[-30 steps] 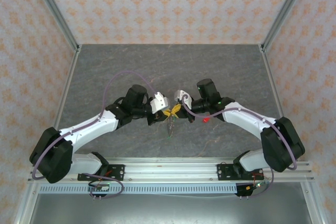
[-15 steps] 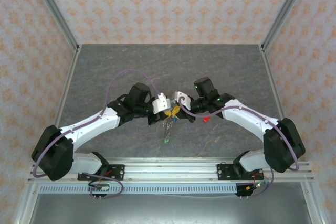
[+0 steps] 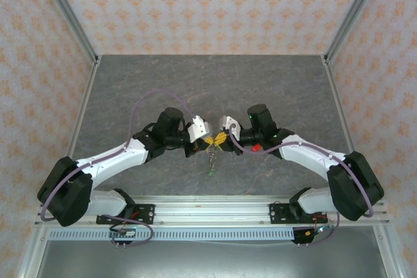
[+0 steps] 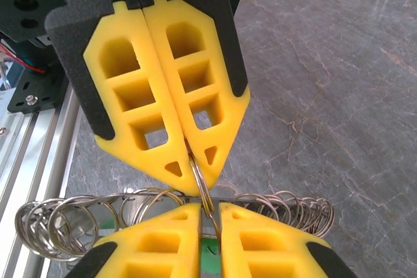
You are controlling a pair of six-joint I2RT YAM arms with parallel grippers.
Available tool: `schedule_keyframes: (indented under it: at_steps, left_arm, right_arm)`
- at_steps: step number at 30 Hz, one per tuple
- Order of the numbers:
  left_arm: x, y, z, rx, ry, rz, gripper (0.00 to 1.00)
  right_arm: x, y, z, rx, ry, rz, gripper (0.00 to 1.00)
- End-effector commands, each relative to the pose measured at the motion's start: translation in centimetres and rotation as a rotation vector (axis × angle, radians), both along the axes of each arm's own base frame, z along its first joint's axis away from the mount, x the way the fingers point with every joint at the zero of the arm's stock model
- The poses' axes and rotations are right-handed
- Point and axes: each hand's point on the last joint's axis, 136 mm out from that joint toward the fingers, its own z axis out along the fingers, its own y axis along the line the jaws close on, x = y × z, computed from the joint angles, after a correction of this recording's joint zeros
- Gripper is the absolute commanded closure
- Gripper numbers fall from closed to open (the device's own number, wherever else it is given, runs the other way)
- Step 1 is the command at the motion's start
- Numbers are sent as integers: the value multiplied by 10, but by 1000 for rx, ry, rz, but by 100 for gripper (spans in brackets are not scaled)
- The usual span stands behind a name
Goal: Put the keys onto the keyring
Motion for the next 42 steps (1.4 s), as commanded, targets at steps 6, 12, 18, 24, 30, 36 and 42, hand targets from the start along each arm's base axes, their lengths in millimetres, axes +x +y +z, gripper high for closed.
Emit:
schedule_keyframes:
  at_steps: [6, 12, 18, 24, 30, 36, 42]
  left_arm:
    - [4, -10, 40, -147, -79, -17, 100]
    - [2, -2, 19, -27, -58, -15, 93]
    - [0, 5, 9, 81, -56, -40, 83]
    - [4, 3, 13, 100, -70, -53, 81]
    - [5, 3, 13, 112, -74, -57, 83]
    - [6, 4, 14, 114, -75, -43, 100]
    - [10, 0, 22, 54, -81, -13, 100]
  right_arm:
    - [9, 4, 16, 109, -24, -13, 98]
    - [8, 4, 28, 80, -40, 18, 100]
    - [1, 3, 32, 5, -52, 80, 100]
    - [-4, 4, 30, -79, -59, 133, 100]
    - [-4, 8, 33, -112, -79, 152, 100]
    - [-4, 10, 39, -140, -97, 164, 100]
    - [-6, 9, 39, -101, -94, 152, 94]
